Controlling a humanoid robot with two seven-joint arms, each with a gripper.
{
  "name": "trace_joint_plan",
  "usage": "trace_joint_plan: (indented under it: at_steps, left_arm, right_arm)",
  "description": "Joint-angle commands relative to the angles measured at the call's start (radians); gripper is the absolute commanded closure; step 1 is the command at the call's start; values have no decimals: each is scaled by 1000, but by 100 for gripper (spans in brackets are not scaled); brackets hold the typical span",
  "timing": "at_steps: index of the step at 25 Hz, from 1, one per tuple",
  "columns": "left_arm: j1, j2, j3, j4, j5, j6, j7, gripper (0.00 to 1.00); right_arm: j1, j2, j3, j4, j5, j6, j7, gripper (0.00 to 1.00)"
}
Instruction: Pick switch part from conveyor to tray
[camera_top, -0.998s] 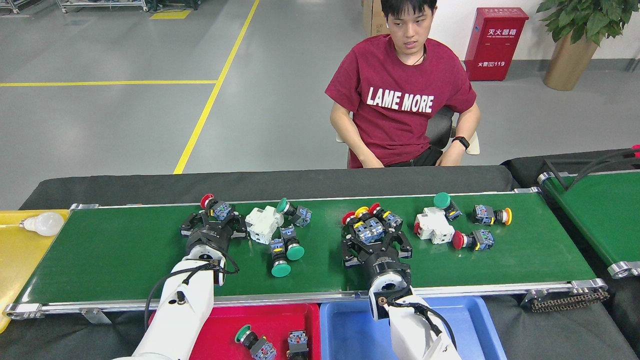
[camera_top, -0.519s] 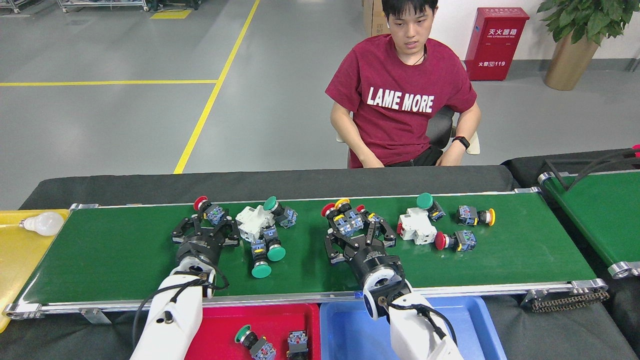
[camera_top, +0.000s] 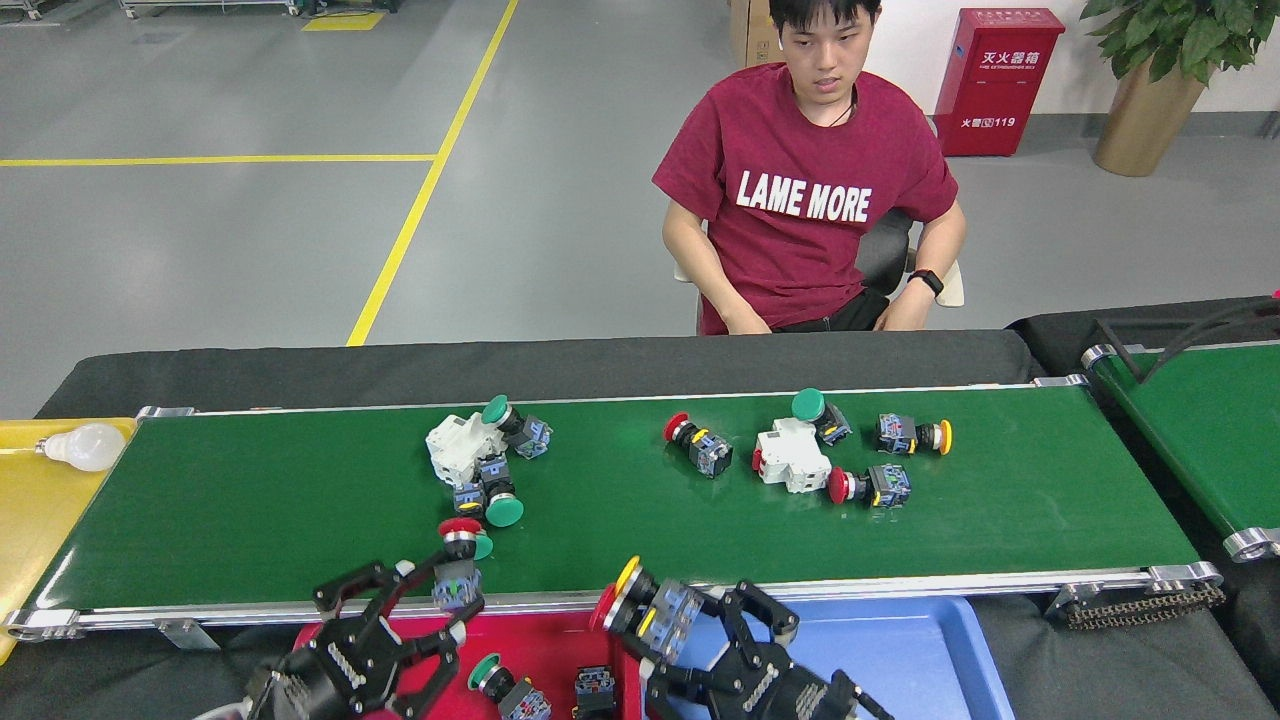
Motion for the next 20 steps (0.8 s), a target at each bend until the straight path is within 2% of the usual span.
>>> trace_joint_plan:
  at_steps: [1, 2, 3, 4, 5, 7, 9, 13, 15, 17, 20]
  left_arm:
    - [49, 2, 14, -44, 32, -19, -1, 37]
    - [69, -8, 20, -52, 33, -19, -2, 16]
    - [89, -24, 31, -52, 36, -19, -2, 2]
    - [100, -51, 41, -49, 36, -19, -1, 1]
    - [107, -63, 48, -46, 36, -19, -2, 1]
    - [120, -71, 55, -42, 39, -19, -2, 1]
    - [138, -75, 100, -44, 44, -19, -1, 1]
    - [155, -124, 206, -41, 56, -19, 2, 1]
    - [160, -179, 278, -39, 55, 121, 2, 1]
    - [169, -199, 310, -23, 47, 257, 1, 1]
    - [172, -205, 310, -4, 50, 300, -2, 1]
  right_arm:
    - [6, 4, 26, -15, 3, -70, 4, 86]
    - [3, 5, 53, -9, 6, -65, 6, 86]
    - [0, 5, 89, 2, 17, -61, 6, 85]
    - [0, 11, 115, 13, 26, -58, 9, 80]
    - [2, 24, 132, 14, 33, -58, 17, 69]
    - [25, 67, 135, 13, 35, -54, 53, 6]
    - [45, 93, 132, 10, 35, -42, 86, 3]
    - [42, 93, 127, 8, 33, -38, 87, 3]
    - [42, 93, 109, 7, 33, -38, 87, 3]
    - [42, 100, 66, -4, 33, -35, 87, 4]
    - [15, 145, -40, -10, 33, 48, 87, 5]
